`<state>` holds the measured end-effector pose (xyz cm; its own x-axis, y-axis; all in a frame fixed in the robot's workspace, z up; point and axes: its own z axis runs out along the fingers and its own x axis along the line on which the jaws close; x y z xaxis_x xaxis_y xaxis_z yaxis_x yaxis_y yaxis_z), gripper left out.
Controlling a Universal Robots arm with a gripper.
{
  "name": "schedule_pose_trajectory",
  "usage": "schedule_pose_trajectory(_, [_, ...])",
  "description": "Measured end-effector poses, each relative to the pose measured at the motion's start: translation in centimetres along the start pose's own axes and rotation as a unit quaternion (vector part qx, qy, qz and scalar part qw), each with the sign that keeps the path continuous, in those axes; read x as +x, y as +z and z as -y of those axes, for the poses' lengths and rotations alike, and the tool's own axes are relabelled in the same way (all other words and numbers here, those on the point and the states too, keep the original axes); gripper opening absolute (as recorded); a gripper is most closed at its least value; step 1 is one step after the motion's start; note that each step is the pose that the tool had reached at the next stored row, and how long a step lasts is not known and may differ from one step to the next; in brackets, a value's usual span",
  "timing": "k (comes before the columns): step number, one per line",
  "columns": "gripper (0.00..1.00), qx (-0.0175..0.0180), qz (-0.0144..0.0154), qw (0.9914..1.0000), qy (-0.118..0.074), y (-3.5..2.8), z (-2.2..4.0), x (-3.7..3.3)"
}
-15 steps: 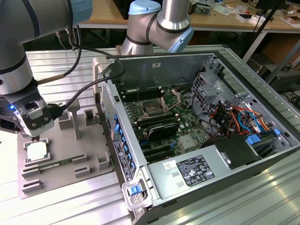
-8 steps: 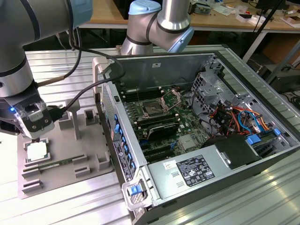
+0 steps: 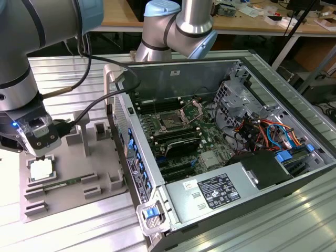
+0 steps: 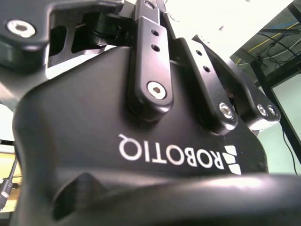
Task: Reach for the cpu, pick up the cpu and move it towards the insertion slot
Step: 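Pick up the cpu and move it towards the insertion slot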
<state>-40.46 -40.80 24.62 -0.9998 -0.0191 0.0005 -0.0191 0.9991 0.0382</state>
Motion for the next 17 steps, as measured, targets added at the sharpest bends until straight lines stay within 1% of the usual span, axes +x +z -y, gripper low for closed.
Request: schedule_pose_trajectory(17, [0.11,0.0,0.0,1.0,0.0,0.48,0.02,0.0])
